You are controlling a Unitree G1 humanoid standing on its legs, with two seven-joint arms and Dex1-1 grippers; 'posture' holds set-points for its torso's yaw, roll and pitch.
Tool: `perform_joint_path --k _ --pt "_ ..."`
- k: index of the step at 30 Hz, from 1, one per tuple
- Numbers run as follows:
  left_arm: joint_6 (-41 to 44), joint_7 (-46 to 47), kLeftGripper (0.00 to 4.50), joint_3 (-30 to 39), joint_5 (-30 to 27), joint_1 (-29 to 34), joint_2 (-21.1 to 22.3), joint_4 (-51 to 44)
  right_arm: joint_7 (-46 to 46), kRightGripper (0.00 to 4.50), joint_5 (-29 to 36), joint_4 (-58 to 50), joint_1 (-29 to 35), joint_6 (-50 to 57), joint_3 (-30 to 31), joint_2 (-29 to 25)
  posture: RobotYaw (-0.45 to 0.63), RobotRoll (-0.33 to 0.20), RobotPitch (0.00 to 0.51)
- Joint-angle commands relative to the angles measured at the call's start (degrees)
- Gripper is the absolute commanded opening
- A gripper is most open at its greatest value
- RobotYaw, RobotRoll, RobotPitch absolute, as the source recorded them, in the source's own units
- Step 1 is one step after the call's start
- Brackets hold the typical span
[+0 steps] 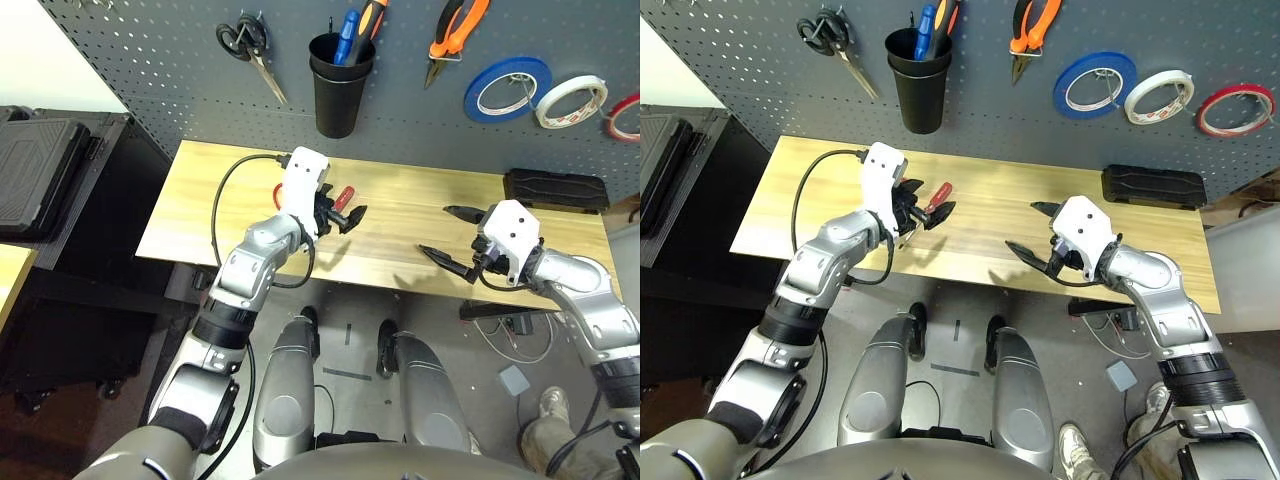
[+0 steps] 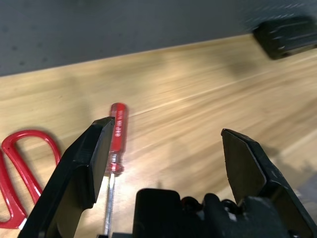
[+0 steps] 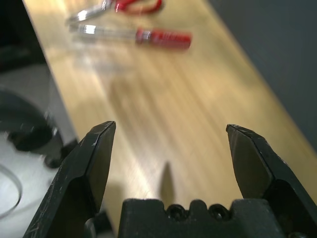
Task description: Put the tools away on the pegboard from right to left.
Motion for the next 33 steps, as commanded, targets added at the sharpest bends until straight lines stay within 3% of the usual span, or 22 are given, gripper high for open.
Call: perform_joint_path --k 1,16,32,33 --pt "-4.13 1.43 4.50 0.25 2.52 -2.43 -1.97 10.16 -0.50 4.48 -2.18 -0.99 2.09 1.61 1.35 -0.56 0.11 0.000 0.316" --pt "-22.13 4.18 4.50 5.51 6.79 -17.10 -7.89 50.99 -3.13 4.48 -4.13 -7.26 5.99 3.67 0.22 -0.30 0.02 0.000 0.301" --pt "-23.59 7.76 4.50 9.03 9.45 -18.23 -9.94 59.59 -3.00 4.48 -3.32 -10.86 6.22 5.87 -1.57 -1.63 -0.02 0.000 0.272" --pt "-23.53 8.04 4.32 8.92 9.87 -17.85 -9.96 59.74 -2.88 4.50 -3.16 -10.99 5.90 5.85 -1.70 -1.68 -0.02 0.000 0.272"
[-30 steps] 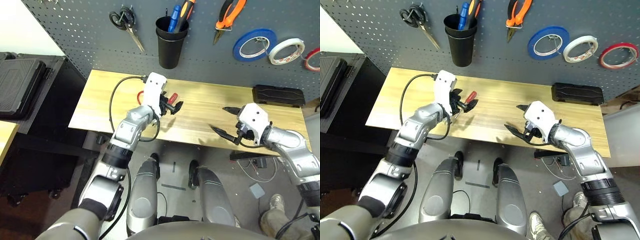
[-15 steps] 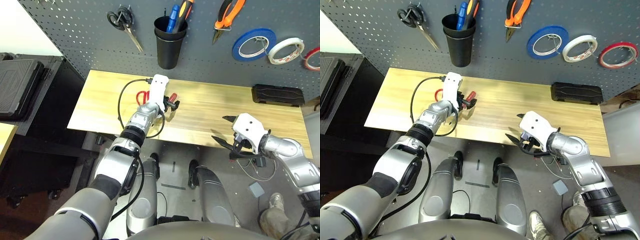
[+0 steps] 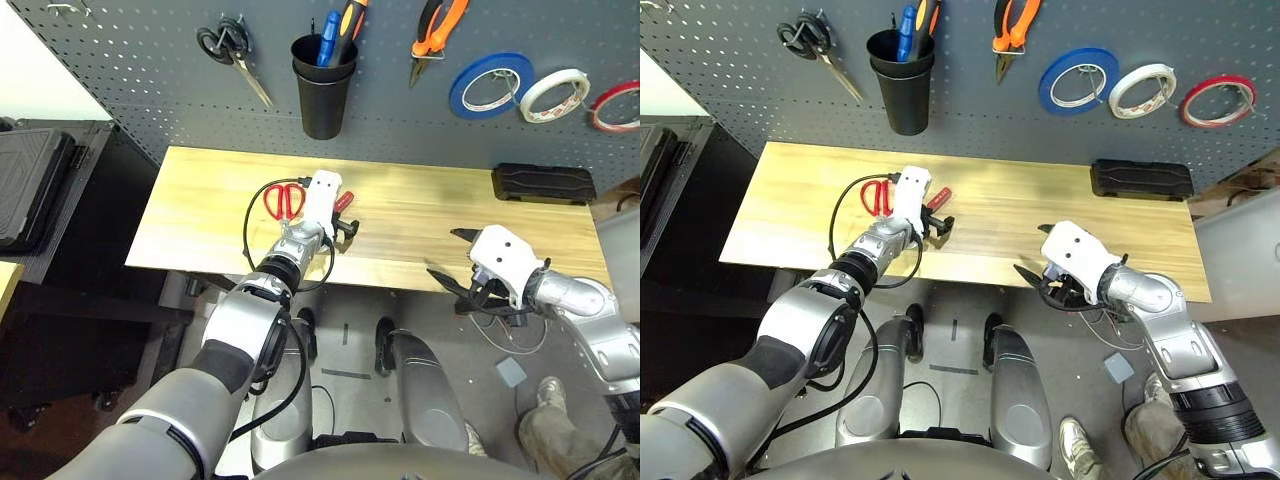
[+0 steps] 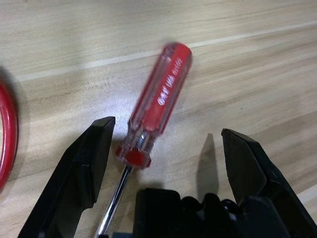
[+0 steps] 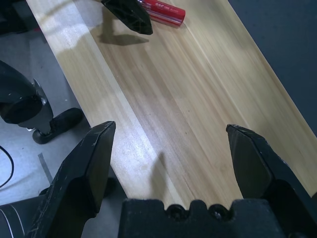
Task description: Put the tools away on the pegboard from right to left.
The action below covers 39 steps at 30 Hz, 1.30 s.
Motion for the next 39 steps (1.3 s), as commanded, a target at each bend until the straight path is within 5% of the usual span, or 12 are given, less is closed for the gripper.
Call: perform_joint_path --k 1,10,25,39 --pt "0.82 0.88 4.11 -0.04 1.86 0.85 -0.63 2.26 0.66 4.50 1.13 -1.03 -0.05 0.48 -1.02 -0.57 -0.02 0.000 0.272" --pt "0.63 -0.06 0.84 -0.85 4.39 2.93 -1.45 2.21 1.52 4.50 1.74 0.85 -2.31 -1.04 -1.54 -0.90 0.00 0.000 0.264" --pt "-2.39 -4.36 0.79 0.57 2.50 6.81 -1.25 -7.04 6.00 4.50 4.16 8.39 -5.55 -6.76 -1.45 -0.84 0.06 0.000 0.264" --pt "13.17 -6.45 0.79 2.00 -8.48 34.04 -1.91 -62.61 9.93 4.50 8.35 18.74 -11.24 -14.23 -3.09 0.73 0.12 0.000 0.277"
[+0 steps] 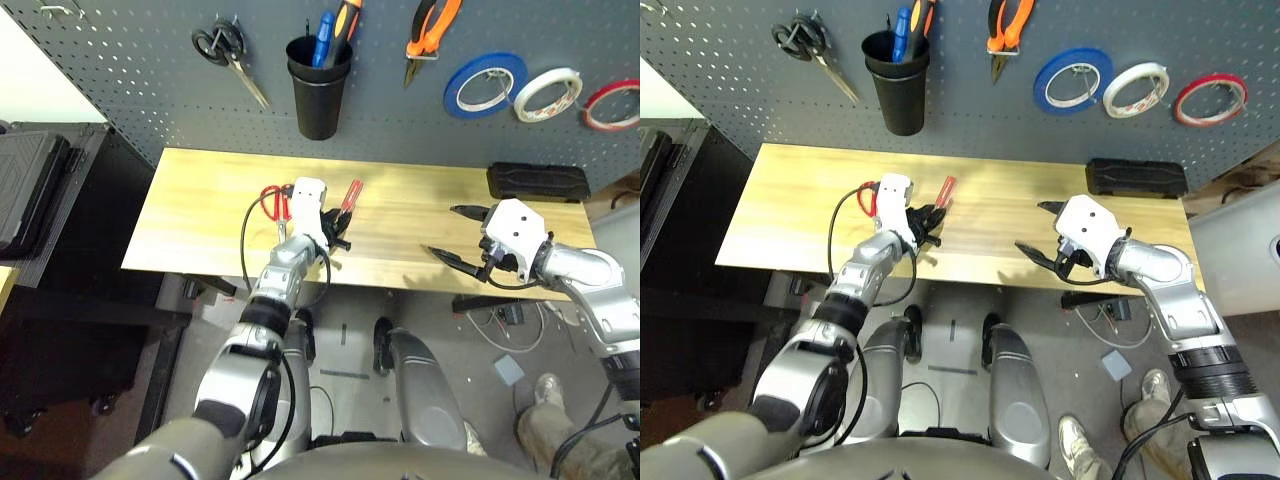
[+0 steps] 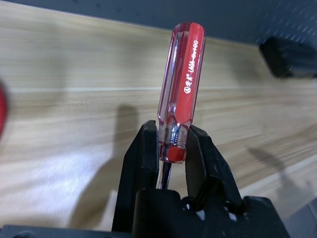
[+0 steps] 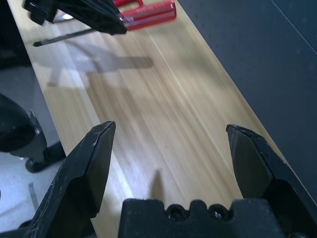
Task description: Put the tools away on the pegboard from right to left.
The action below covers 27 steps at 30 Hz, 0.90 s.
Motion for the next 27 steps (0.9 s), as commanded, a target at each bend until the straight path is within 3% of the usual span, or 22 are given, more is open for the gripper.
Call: perform_joint_path --k 1,9,16,22,27 --pt "3.79 2.05 0.79 -0.11 -2.21 4.48 -0.94 -10.18 1.68 4.50 1.96 2.71 -0.21 -1.58 -1.18 0.43 0.13 0.000 0.278" --pt "7.45 7.39 0.79 3.35 -8.26 9.09 -2.02 -27.84 4.05 4.50 2.98 9.69 -3.40 -5.53 -1.65 0.86 0.18 0.000 0.284" --pt "9.11 10.64 0.79 5.35 -11.65 8.59 -0.74 -37.26 5.07 4.50 2.66 15.62 -6.46 -9.28 -1.88 1.76 0.21 0.000 0.280" --pt "10.54 12.07 0.79 6.89 -15.31 3.09 0.40 -42.65 6.15 4.50 4.29 19.63 -8.58 -12.84 -3.18 2.59 0.22 0.000 0.275" --pt "12.97 13.85 0.79 8.63 -18.60 -6.36 1.95 -43.86 8.14 4.50 8.54 19.30 -8.97 -13.53 -5.88 2.97 0.21 0.000 0.268"
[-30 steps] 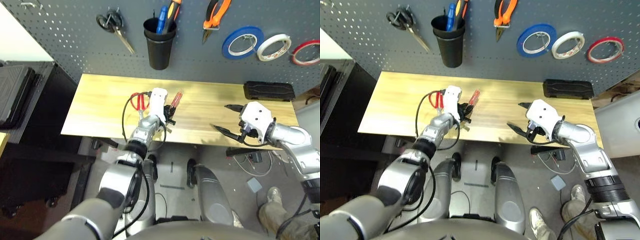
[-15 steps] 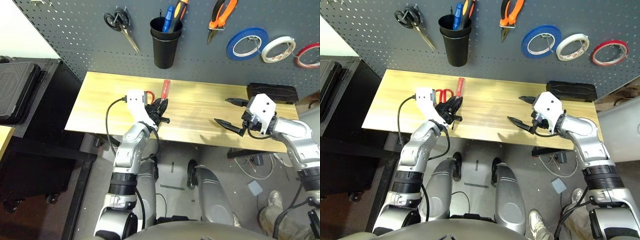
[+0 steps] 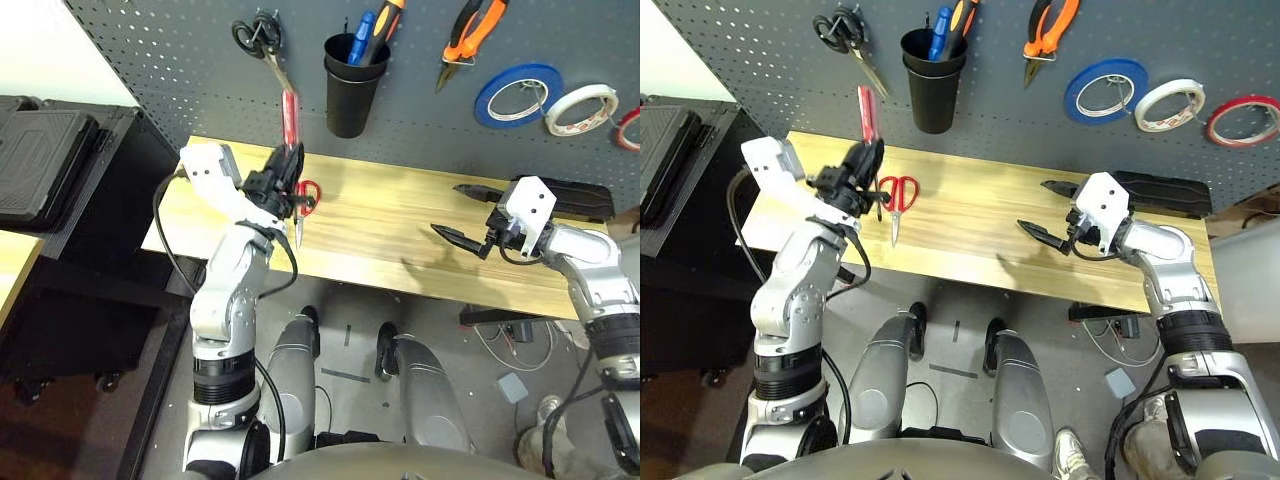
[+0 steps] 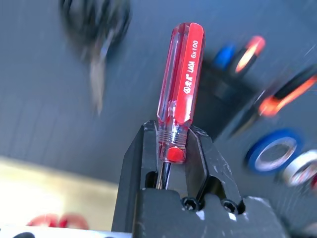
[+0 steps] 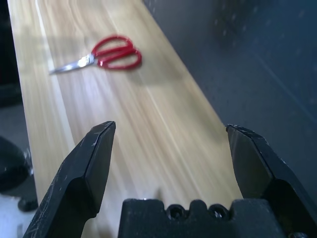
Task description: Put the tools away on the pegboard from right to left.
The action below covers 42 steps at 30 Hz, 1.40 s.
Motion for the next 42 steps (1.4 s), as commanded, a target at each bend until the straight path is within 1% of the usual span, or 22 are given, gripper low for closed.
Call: perform_joint_path --k 1,3,5,7,11,15,18,20,23,27,30,37,42 --pt "2.04 1.52 0.79 1.02 -2.83 -6.20 0.91 -1.65 2.53 4.50 4.38 0.01 0.52 -0.88 -3.41 0.09 0.21 0.000 0.266" --pt "2.53 2.51 0.79 2.04 -4.16 -10.69 1.27 -0.94 3.95 4.50 7.11 -0.84 0.67 -0.70 -5.23 0.26 0.20 0.000 0.264" --pt "2.79 3.09 0.79 2.95 -5.30 -13.58 1.62 -0.02 4.74 4.50 8.71 -1.83 0.82 0.21 -6.20 0.35 0.18 0.000 0.258" --pt "2.70 3.53 0.79 3.60 -6.30 -17.73 1.90 1.84 5.87 4.50 12.45 -4.70 1.15 2.43 -8.04 0.44 0.18 0.000 0.258" --pt "1.55 3.46 0.79 4.58 -7.76 -23.63 2.04 6.03 5.51 4.50 16.91 -10.74 1.47 8.27 -10.49 -0.66 0.15 0.000 0.248" --pt "-1.56 1.85 0.79 4.39 -7.17 -28.09 2.55 11.56 5.98 4.50 20.89 -15.63 1.72 14.10 -12.99 -2.68 0.12 0.000 0.240" --pt "-4.67 1.04 0.79 5.28 -7.06 -31.15 2.80 16.52 6.09 4.50 22.81 -17.06 1.69 18.04 -14.56 -4.45 0.12 0.000 0.240" --pt "-7.76 -0.22 0.79 5.56 -6.50 -34.48 3.20 21.40 8.12 4.50 23.98 -17.22 1.27 20.31 -15.42 -6.58 0.10 0.000 0.232" --pt "-11.55 -2.42 0.79 5.29 -5.76 -38.25 4.01 27.92 9.63 4.50 24.89 -16.70 -0.25 22.26 -16.30 -8.64 0.09 0.000 0.231" --pt "-15.77 -4.78 0.79 5.73 -5.31 -41.63 4.71 35.63 10.48 4.50 25.55 -17.72 -1.42 24.92 -16.80 -10.35 0.07 0.000 0.227" --pt "-18.14 -6.49 0.79 5.49 -5.02 -43.59 4.67 39.92 9.47 4.50 25.28 -18.93 -2.19 26.56 -16.78 -11.01 0.07 0.000 0.223" --pt "-23.96 -9.07 0.79 5.23 -3.79 -46.76 2.95 49.66 6.48 4.50 24.11 -21.84 -3.72 27.69 -15.48 -9.45 0.05 0.000 0.216" --pt "-27.39 -10.10 0.79 4.40 -1.99 -46.51 1.85 55.92 4.86 4.50 23.38 -23.65 -4.13 27.51 -14.52 -7.63 0.04 0.000 0.214"
